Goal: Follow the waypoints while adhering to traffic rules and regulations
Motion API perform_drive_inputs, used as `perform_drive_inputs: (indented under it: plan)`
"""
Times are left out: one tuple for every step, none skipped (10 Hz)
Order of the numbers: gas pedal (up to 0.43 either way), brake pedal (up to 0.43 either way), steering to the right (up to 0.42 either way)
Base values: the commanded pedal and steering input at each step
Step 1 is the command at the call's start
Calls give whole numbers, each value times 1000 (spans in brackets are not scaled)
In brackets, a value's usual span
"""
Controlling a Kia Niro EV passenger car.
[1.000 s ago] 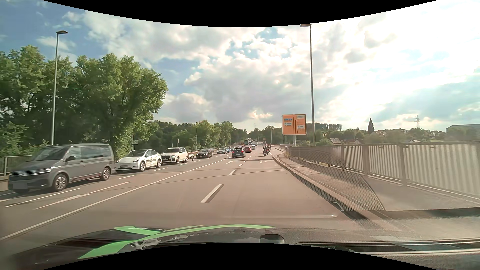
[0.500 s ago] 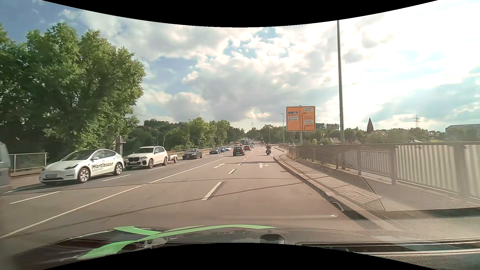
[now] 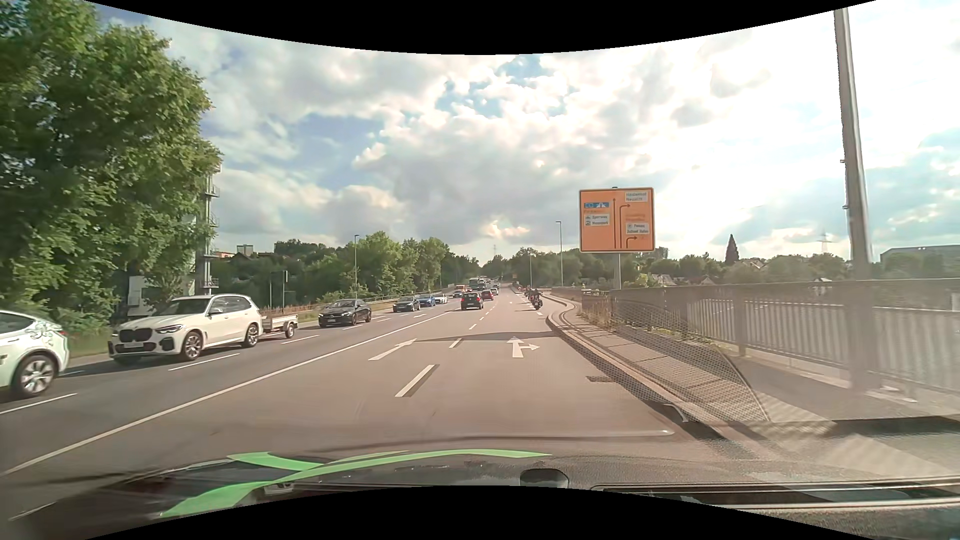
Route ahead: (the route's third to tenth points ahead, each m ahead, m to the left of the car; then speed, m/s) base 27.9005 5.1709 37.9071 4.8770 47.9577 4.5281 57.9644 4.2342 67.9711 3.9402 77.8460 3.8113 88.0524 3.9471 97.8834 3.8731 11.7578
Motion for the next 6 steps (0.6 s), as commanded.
perform_drive_inputs:
  plan:
    - [189,0,14]
    - [189,0,7]
    - [189,0,0]
    - [189,0,-1]
    - [177,0,-6]
    - [177,0,-8]
